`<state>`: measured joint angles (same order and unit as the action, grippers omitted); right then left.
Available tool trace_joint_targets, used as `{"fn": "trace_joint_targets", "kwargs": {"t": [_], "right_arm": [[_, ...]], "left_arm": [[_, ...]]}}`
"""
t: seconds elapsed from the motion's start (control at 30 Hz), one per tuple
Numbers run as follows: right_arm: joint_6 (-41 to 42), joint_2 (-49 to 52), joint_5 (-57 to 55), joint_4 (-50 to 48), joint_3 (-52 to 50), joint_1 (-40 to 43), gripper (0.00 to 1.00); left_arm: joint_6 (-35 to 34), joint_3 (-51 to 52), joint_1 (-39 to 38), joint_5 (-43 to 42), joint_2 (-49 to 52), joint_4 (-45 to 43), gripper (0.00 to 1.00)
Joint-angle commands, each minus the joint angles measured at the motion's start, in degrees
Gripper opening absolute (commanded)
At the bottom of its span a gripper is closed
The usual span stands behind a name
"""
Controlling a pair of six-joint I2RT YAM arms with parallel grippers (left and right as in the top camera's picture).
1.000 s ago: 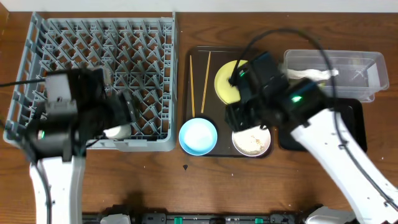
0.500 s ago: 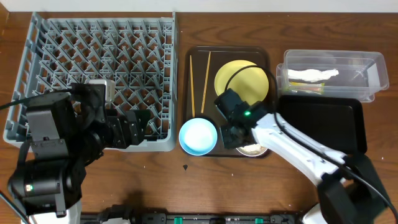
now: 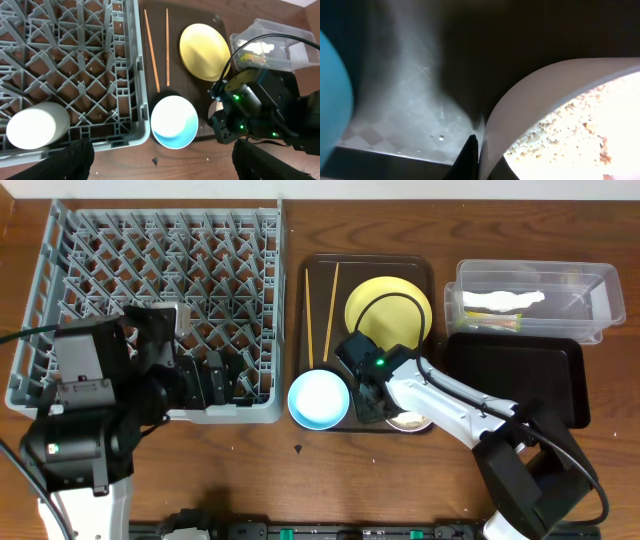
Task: Sort waste into correct bins and load items into the dishwasher
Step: 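Grasp the rim of the pink rice bowl with the right gripper, then lift the pink bowl over the black tray and tip the rice out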
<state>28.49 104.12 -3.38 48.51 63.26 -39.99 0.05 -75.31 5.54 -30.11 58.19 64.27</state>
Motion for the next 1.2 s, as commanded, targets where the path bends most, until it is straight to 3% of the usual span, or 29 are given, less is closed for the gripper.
{"fn": "trace_joint_targets", "kwargs": {"t": [0.0, 0.13, 0.27, 0.47, 0.8, 0.97, 1.17], "right_arm": [[1.64, -1.14, 0.94, 2.05, 0.70, 0.24, 0.01], [1.70, -8.57, 7.96, 2.62, 0.85, 2.67, 0.01], [-1.42, -19.63, 21.00, 2.34, 0.85, 10.95, 0.01], [-7.26, -27.30, 35.56, 4.44, 0.79, 27.93, 0.01], [-21.73, -20.70, 59.67, 4.09, -4.37, 53.75, 0.01], [-28.30, -14.73, 70.14, 2.38, -6.08, 61.44, 0.01], [-41.92, -8.81, 83.06, 2.01, -6.86, 67.43, 0.01]], "left_arm": [[0.79, -0.87, 0.17, -0.98, 0.61, 0.17, 0.89], [0.79, -0.87, 0.17, -0.98, 1.14, 0.15, 0.89], [0.79, -0.87, 0.17, -0.98, 1.40, 0.15, 0.89], [0.79, -0.87, 0.17, -0.98, 1.40, 0.15, 0.89], [0.79, -0.87, 0.17, -0.96, 1.60, 0.15, 0.89], [0.79, -0.87, 0.17, -0.96, 1.81, 0.15, 0.89], [0.79, -0.87, 0.17, -0.96, 2.10, 0.15, 0.89]]}}
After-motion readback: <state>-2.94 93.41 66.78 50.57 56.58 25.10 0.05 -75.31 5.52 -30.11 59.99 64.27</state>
